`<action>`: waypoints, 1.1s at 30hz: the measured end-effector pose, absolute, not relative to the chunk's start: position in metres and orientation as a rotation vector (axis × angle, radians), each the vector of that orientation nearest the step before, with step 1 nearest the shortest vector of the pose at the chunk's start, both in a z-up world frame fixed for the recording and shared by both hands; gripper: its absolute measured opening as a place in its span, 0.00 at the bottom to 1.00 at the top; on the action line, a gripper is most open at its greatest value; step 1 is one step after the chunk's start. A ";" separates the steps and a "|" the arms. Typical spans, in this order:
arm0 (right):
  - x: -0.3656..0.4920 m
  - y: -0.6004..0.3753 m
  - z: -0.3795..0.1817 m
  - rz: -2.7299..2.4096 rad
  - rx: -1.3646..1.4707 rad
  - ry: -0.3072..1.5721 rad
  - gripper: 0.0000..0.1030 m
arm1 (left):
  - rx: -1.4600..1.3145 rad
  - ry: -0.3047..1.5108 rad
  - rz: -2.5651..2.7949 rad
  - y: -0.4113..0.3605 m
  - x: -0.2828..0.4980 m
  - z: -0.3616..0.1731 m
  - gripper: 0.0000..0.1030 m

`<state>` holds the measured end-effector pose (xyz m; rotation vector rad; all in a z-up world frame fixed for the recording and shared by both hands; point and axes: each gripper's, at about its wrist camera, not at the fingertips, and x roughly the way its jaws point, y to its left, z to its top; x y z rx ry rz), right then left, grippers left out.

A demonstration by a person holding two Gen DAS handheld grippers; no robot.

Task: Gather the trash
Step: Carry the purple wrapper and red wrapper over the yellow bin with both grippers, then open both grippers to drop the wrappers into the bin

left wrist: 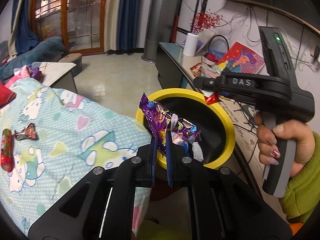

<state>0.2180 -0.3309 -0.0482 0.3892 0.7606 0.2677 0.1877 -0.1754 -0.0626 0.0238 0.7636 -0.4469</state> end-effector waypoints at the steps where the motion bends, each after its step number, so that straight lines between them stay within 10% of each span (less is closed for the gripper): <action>1: 0.219 -0.334 -0.049 0.264 0.390 0.763 0.21 | 0.028 0.765 -0.456 -0.179 0.187 -0.064 0.04; 29: 0.228 -0.388 -0.081 0.182 0.480 0.825 0.30 | 0.109 0.847 -0.532 -0.239 0.219 -0.092 0.07; 33: 0.228 -0.390 -0.080 0.174 0.488 0.818 0.36 | 0.093 0.827 -0.534 -0.237 0.219 -0.090 0.24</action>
